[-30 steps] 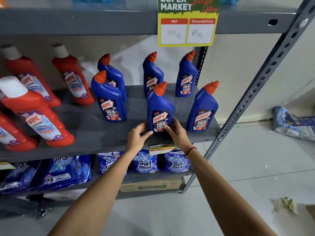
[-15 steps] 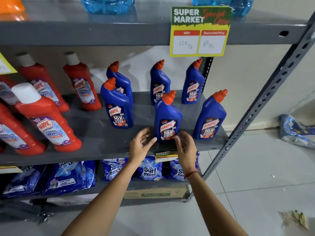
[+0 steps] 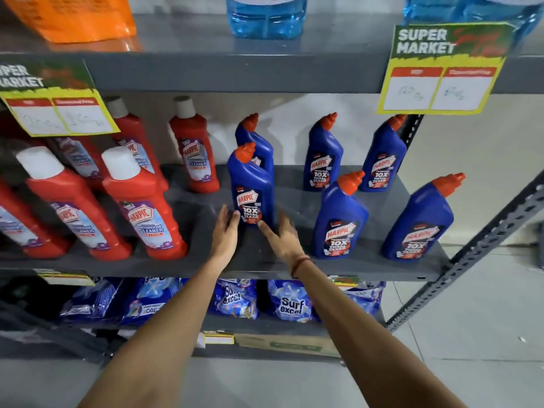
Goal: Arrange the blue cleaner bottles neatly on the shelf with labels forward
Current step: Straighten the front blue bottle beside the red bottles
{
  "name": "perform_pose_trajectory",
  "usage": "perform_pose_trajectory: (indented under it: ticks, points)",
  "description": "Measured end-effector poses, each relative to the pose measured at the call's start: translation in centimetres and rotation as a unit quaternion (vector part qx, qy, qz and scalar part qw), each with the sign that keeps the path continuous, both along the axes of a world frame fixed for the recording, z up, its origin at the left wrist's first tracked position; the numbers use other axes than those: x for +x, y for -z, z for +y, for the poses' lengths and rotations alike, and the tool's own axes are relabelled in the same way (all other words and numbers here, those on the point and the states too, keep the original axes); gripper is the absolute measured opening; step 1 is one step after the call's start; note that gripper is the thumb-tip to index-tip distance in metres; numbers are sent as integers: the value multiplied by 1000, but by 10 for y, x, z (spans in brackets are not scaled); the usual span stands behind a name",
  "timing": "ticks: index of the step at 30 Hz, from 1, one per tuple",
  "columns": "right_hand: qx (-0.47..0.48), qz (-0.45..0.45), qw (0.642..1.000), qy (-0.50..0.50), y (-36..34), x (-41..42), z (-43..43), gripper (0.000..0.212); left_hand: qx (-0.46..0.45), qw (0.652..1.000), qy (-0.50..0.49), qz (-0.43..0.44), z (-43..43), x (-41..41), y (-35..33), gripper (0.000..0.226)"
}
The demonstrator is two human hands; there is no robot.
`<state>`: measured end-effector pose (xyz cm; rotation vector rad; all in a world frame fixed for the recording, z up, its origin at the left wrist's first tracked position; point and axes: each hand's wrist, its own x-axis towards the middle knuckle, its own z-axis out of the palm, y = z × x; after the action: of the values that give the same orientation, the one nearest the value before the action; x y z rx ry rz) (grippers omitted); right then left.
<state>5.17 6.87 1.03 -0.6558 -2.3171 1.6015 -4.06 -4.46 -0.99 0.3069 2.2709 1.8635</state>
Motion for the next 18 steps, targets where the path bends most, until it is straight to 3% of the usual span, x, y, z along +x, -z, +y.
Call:
perform_pose_trajectory:
  ticks: [4, 6, 10, 18]
  points:
    - [7, 3, 999, -41, 5, -17, 10, 72, 86, 993, 73, -36, 6, -10, -2, 75]
    - [2, -1, 999, -40, 5, -16, 13, 70, 103, 990, 81, -41, 3, -11, 2, 72]
    - [33, 13, 998, -51, 9, -4, 12, 63, 29, 995, 83, 47, -18, -13, 19, 61]
    - [100, 56, 993, -30, 23, 21, -2, 46, 17, 992, 54, 114, -45, 19, 33, 64]
